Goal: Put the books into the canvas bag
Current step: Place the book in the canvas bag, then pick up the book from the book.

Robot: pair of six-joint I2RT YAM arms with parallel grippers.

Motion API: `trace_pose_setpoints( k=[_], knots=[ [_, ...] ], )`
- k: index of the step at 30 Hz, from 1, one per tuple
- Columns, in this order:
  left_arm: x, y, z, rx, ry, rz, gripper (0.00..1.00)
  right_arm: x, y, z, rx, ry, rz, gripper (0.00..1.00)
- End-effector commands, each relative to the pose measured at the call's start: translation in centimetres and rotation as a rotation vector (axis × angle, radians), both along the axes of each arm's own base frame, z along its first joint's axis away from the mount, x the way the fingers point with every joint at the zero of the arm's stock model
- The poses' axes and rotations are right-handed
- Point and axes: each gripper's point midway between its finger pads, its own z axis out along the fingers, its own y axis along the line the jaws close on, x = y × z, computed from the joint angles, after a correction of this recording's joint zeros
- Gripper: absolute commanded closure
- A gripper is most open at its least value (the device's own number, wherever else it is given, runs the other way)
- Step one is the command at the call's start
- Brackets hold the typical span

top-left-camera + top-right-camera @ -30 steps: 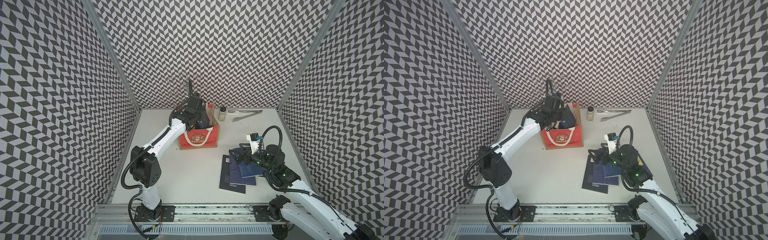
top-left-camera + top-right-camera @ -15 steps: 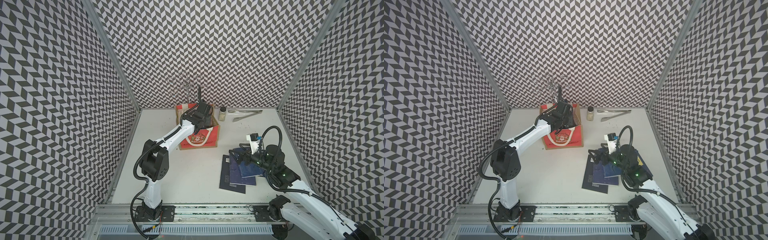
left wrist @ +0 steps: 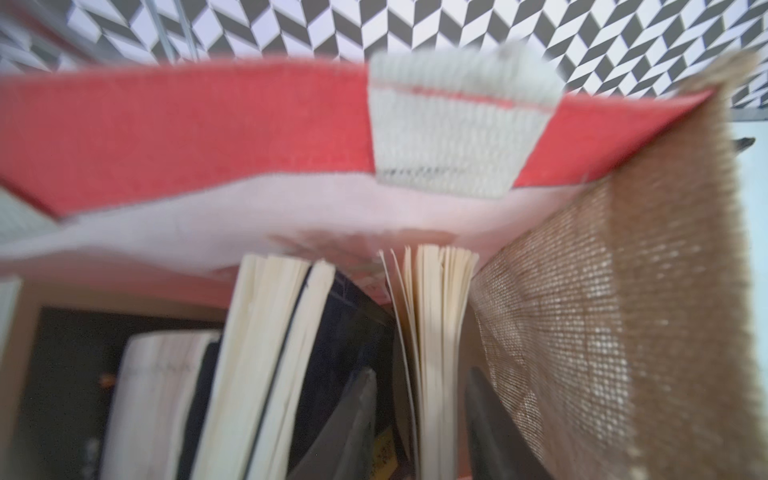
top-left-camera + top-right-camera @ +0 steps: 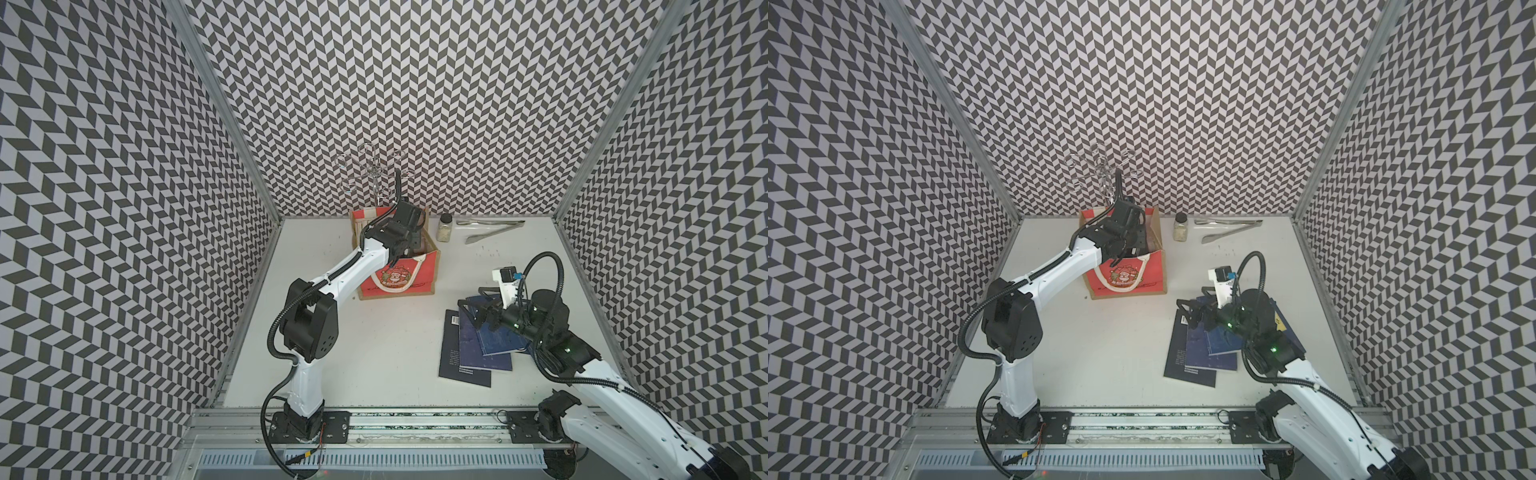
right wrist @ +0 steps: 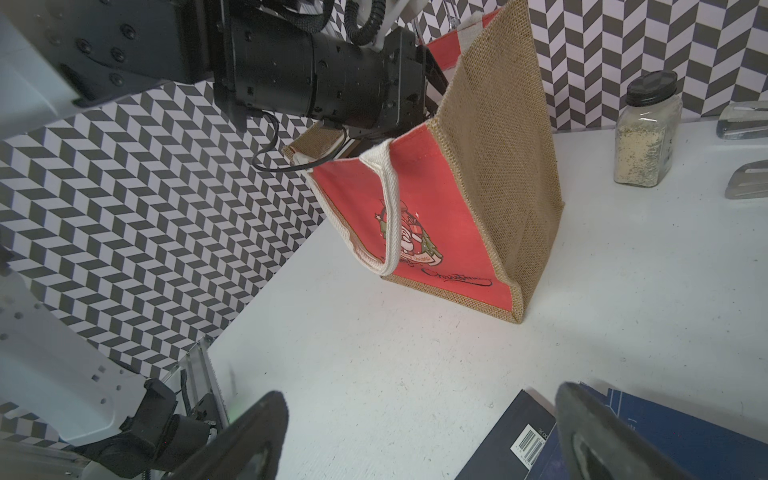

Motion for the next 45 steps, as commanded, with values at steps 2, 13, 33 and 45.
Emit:
trace_pose_setpoints(
  k=[2,13,33,45],
  knots=[
    [-0.1,0.0,4.3,-0.066,-0.072,-0.006,0.57,0.9,-0.6,-0.2,-0.019,-0.01,-0.05,0.01],
    [-5.6,0.7,12.8,-0.179,-0.159,-0.135,0.18,4.9,-10.2,-8.6,0.004,0.367,-0.47,0.01],
    [-30.1,-8.3,4.4,-0.587,0.083,-0.877,0.0,0.9,-13.3,-18.0,0.0,0.696,-0.613,0.0],
    [-28.8,-12.4,-5.6,-0.669,0.33,-0.832,0.0,0.0,-10.9,-17.3,0.054,0.649,-0.46,0.01]
  ],
)
